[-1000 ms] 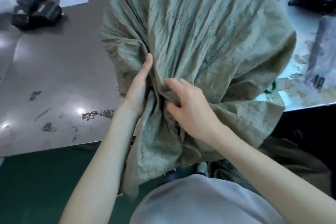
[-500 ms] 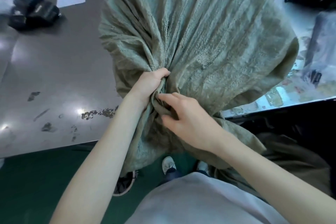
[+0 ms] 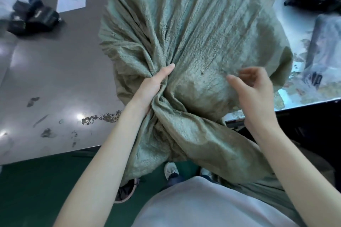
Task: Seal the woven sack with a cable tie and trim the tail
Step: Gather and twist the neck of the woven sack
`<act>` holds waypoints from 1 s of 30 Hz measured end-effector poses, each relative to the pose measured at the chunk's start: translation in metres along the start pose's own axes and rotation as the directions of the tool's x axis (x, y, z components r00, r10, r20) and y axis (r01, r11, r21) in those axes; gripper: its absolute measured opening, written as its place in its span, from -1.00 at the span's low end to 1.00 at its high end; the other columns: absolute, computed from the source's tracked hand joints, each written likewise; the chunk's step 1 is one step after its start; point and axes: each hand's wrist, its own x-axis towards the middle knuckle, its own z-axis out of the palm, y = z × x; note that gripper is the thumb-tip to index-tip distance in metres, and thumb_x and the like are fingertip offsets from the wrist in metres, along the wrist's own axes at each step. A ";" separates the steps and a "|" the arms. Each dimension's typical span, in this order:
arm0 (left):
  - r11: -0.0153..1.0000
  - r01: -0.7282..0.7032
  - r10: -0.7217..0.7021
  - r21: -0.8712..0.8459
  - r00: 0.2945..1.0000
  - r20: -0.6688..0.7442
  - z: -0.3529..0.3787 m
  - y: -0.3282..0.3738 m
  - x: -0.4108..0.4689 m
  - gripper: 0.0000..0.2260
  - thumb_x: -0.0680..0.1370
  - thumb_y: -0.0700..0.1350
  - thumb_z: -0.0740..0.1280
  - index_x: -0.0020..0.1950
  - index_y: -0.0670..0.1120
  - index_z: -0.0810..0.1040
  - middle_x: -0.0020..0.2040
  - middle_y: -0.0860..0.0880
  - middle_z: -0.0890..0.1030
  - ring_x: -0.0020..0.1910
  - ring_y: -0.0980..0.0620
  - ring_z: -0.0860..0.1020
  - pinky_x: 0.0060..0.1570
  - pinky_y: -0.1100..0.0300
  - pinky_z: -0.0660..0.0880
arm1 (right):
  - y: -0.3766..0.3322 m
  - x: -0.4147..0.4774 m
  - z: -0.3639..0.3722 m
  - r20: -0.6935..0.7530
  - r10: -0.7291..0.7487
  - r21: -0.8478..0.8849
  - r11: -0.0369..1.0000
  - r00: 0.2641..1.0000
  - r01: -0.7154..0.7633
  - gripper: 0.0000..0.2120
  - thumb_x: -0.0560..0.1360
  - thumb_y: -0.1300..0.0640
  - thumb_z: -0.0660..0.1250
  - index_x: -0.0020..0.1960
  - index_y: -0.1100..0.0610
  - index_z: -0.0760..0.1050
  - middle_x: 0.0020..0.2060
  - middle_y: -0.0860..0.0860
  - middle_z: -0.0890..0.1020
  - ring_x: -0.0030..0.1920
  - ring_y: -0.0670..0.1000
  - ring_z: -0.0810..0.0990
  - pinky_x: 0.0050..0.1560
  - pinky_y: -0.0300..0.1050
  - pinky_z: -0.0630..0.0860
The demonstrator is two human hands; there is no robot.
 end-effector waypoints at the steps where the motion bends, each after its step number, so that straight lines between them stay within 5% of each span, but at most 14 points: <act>1: 0.999 -0.013 0.012 0.044 1.000 0.018 -0.001 -0.001 -0.001 -0.65 0.45 0.03 0.45 0.14 -0.14 0.64 0.07 -0.06 0.70 0.07 -0.02 0.66 0.16 0.08 0.54 | 0.004 -0.001 0.002 0.019 0.078 0.036 0.996 0.997 -0.078 -0.63 0.40 -0.02 0.45 0.10 0.09 0.44 0.03 0.06 0.54 -0.04 -0.05 0.52 -0.01 -0.10 0.48; 5: 0.984 0.024 -0.040 0.179 0.996 0.082 -0.004 -0.003 -0.005 -0.78 0.40 -0.09 0.50 -0.02 -0.18 0.70 -0.05 -0.10 0.72 -0.03 -0.02 0.68 0.12 0.12 0.55 | 0.007 -0.002 0.020 0.145 0.247 0.175 0.947 0.958 -0.271 -0.61 0.40 0.00 0.48 0.14 0.11 0.47 -0.02 0.01 0.57 -0.03 -0.03 0.56 0.01 -0.07 0.51; 9: 0.960 0.033 -0.048 0.280 0.998 0.046 -0.008 -0.002 -0.002 -0.85 0.38 -0.12 0.51 -0.10 -0.14 0.72 -0.11 -0.06 0.73 -0.11 0.01 0.68 0.14 0.11 0.55 | -0.002 -0.003 0.041 0.198 0.181 0.254 0.940 0.963 -0.229 -0.74 0.40 0.31 0.41 0.07 0.18 0.50 -0.17 0.07 0.62 -0.15 0.02 0.59 -0.05 0.02 0.56; 15: 0.985 0.001 -0.025 0.174 0.991 0.132 -0.007 -0.009 -0.004 -0.33 0.18 0.28 0.54 0.08 -0.18 0.67 0.07 -0.10 0.69 0.10 -0.04 0.65 0.28 0.04 0.45 | -0.027 -0.006 0.062 0.341 -0.118 0.270 0.963 0.933 0.023 -0.70 0.37 0.45 0.31 0.07 0.25 0.58 -0.12 0.18 0.69 -0.03 0.14 0.67 0.09 0.05 0.61; 17: 0.986 0.012 -0.040 0.164 0.985 0.170 -0.013 -0.013 -0.005 -0.35 0.20 0.30 0.51 0.04 -0.17 0.67 0.06 -0.12 0.70 0.10 -0.05 0.64 0.24 0.06 0.46 | -0.037 -0.004 0.066 0.444 -0.201 0.276 0.958 0.873 0.081 -0.63 0.36 0.51 0.27 0.09 0.24 0.58 -0.09 0.15 0.69 -0.03 0.07 0.68 0.10 -0.03 0.60; 21: 0.995 0.007 -0.031 0.104 0.974 0.224 -0.017 -0.015 -0.011 -0.70 0.33 0.01 0.50 -0.05 -0.14 0.68 -0.02 -0.10 0.71 -0.02 -0.02 0.68 0.09 0.09 0.55 | -0.055 0.012 0.066 0.727 -0.066 0.223 0.964 0.683 -0.144 -0.57 0.40 0.52 0.10 0.07 0.20 0.59 -0.01 0.14 0.68 0.00 0.07 0.66 0.21 0.04 0.53; 24: 0.978 -0.022 -0.011 0.205 0.987 0.158 -0.012 -0.013 -0.010 -0.79 0.38 -0.16 0.52 -0.01 -0.17 0.69 -0.03 -0.09 0.72 -0.01 -0.03 0.68 0.11 0.08 0.57 | -0.065 0.029 0.062 0.823 0.037 0.111 0.968 0.567 -0.224 -0.64 0.50 0.34 0.07 0.15 0.20 0.54 0.05 0.11 0.66 0.02 0.04 0.64 0.22 0.00 0.51; 27: 0.970 -0.016 0.004 0.242 0.999 0.050 -0.010 -0.014 -0.005 -0.83 0.40 -0.26 0.47 -0.02 -0.19 0.68 -0.03 -0.11 0.71 -0.03 -0.03 0.67 0.14 0.04 0.57 | -0.066 0.039 0.061 0.841 0.079 0.015 0.986 0.535 -0.169 -0.64 0.54 0.22 0.04 0.26 0.21 0.45 0.20 0.15 0.59 0.14 0.07 0.60 0.23 -0.03 0.50; 30: 0.964 -0.017 0.025 0.266 0.999 -0.026 -0.006 -0.016 -0.001 -0.85 0.41 -0.37 0.37 -0.12 -0.16 0.65 -0.17 -0.07 0.67 -0.17 -0.01 0.62 -0.08 0.19 0.58 | -0.061 0.040 0.061 0.841 0.052 0.001 0.995 0.539 -0.097 -0.59 0.46 0.12 0.11 0.26 0.17 0.46 0.19 0.13 0.60 0.15 0.04 0.60 0.19 -0.08 0.51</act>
